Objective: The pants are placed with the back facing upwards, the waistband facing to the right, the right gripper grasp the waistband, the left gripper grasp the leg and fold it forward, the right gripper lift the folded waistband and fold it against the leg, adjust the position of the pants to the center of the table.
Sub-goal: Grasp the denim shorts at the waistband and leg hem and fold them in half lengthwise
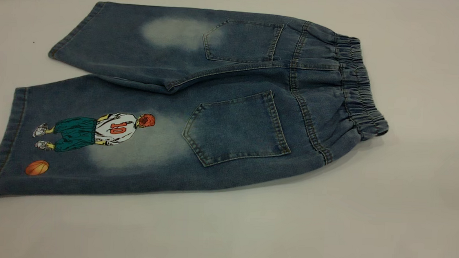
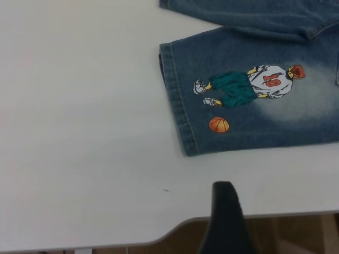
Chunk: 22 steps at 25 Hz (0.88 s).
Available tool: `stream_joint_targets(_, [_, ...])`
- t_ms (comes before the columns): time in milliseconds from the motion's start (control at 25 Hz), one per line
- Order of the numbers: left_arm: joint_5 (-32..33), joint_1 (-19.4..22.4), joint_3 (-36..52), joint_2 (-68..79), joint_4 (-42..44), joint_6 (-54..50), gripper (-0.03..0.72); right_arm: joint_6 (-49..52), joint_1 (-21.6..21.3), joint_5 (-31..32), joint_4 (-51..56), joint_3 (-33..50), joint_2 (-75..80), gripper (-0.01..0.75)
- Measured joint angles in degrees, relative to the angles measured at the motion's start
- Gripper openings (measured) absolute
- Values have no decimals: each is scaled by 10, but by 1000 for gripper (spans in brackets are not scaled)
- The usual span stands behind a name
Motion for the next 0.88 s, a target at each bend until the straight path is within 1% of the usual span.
stream_joint_targets(560, [0,0,0,0,0,0,461,0,0,0,0,0,0,580])
stream_joint_targets(760, [0,0,-1,14,-2,-17,461,8,0,-9,3,-6,1,580])
stream_joint_targets(840, [-16,0,-11,47,-3,-18,461,21,0,-26,7,-27,16,580])
stream_joint_targets(880, [-34,0,-18,71,-6,-21,461,25,0,-39,11,-40,30,580])
